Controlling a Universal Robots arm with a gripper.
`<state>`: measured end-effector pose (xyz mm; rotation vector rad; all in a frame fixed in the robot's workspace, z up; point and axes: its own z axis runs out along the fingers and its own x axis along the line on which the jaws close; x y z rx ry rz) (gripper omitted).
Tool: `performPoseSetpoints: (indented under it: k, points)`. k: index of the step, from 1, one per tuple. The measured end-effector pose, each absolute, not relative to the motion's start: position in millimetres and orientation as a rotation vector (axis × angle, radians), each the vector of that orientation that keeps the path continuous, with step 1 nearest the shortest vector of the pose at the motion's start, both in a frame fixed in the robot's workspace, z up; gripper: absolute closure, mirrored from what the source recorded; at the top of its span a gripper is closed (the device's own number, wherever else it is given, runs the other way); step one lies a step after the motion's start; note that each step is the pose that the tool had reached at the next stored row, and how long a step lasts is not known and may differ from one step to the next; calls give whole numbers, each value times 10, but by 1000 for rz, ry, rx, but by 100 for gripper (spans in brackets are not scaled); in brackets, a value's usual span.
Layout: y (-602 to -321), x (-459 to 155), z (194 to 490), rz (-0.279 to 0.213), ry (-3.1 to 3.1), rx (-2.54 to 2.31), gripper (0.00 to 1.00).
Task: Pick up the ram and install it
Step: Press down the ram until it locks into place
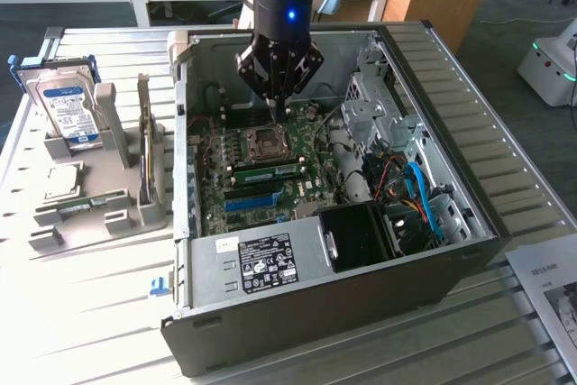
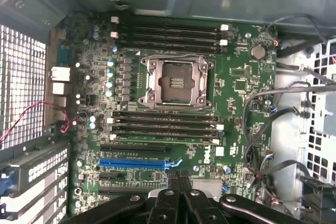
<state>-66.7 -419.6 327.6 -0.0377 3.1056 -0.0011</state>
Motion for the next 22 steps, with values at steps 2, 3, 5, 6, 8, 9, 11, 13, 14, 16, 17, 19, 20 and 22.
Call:
performPoseSetpoints:
  k: [2,3,5,6,8,9,11,13,14,16,17,19,20,22]
  points:
    - [-4197,-668,3276,-2,3106,-15,90]
    - [-4197,-668,3276,-1,3106,-14,90]
    - [-4196,-668,3276,-2,3106,-14,90]
    - [-4196,-668,3276,-2,3106,-14,90]
    - [-4196,-667,3276,-2,3106,-3,90]
    - [-4196,-667,3276,-2,3106,9,90]
    - [-4196,-668,3276,-2,3106,39,90]
    - [-4197,-667,3276,-3,3105,73,90]
    - [-4197,-667,3276,-3,3105,91,90]
    - [-4197,-667,3276,-4,3104,122,90]
    - [-4196,-667,3276,-4,3103,135,90]
    - [-4196,-667,3276,-4,3103,140,90]
    - [-4196,-667,3276,-4,3103,140,90]
    - [-4196,-667,3276,-4,3103,140,90]
